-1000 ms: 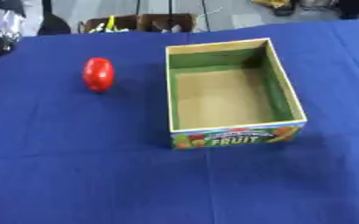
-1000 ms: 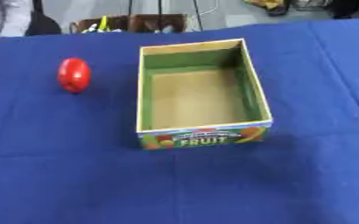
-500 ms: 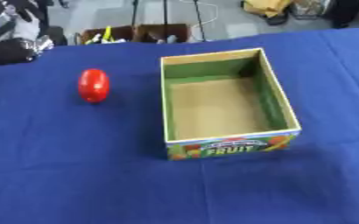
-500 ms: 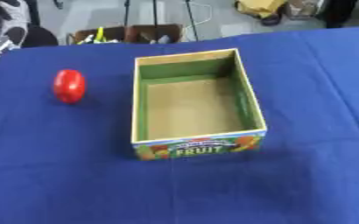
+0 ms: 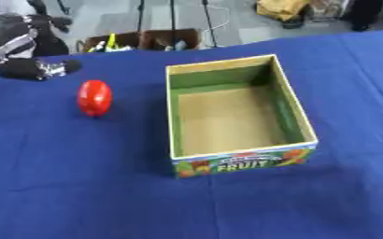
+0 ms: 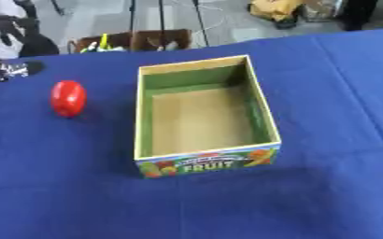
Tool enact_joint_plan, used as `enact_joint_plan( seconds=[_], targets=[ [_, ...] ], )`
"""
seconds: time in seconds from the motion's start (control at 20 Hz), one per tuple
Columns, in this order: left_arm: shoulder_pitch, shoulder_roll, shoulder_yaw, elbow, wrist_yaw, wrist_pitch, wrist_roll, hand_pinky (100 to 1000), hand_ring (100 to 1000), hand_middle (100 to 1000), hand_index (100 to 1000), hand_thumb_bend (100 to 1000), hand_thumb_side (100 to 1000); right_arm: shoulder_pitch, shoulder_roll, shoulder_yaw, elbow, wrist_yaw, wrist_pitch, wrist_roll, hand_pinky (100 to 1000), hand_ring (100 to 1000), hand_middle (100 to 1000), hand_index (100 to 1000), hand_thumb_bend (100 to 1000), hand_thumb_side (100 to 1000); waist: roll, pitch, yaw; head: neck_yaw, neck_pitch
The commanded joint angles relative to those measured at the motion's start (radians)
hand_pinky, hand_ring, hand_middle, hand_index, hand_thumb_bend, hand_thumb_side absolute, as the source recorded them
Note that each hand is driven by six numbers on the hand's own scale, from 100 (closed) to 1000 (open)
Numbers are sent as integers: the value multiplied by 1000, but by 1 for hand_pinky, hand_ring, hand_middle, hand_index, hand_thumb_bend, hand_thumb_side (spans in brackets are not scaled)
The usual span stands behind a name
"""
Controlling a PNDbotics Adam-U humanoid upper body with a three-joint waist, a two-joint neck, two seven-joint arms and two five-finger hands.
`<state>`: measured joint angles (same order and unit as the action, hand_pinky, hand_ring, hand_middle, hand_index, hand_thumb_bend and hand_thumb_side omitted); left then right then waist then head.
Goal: Pick up objects on the table and place them in the box.
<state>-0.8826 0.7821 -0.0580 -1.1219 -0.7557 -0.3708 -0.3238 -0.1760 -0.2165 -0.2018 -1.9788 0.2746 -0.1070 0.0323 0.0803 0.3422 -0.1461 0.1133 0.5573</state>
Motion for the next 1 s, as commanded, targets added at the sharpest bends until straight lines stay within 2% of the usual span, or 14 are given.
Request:
enact_joint_plan(
  seconds=[0.05,0.3,0.45,0.7,1.0],
  targets=[
    [-38,1,13,52,-44,6,-43,643,733,794,1000,559,978,-7,-24,3,-21,9,-2,5,298,208,243,380,100,873,1,-14,-2,5,-18],
    [-67,-30,22,115,-108,44,-101,620,732,842,1000,674,981,-8,-23,4,-21,14,-3,10,298,207,242,380,100,873,8,-8,-10,11,-25],
    [-76,-41,23,135,-148,53,-126,611,735,862,1000,709,954,-8,-22,5,-21,17,-3,12,297,206,242,380,100,873,10,-4,-13,15,-29],
    [-84,-53,37,164,-144,27,-177,641,761,881,1000,737,930,-7,-22,5,-21,21,-3,13,296,205,241,379,100,874,12,0,-13,19,-33],
    [-89,-46,47,163,-98,15,-220,646,769,880,1000,705,942,-6,-20,5,-20,23,-5,14,296,204,240,379,100,873,10,2,-12,21,-37]
  ],
)
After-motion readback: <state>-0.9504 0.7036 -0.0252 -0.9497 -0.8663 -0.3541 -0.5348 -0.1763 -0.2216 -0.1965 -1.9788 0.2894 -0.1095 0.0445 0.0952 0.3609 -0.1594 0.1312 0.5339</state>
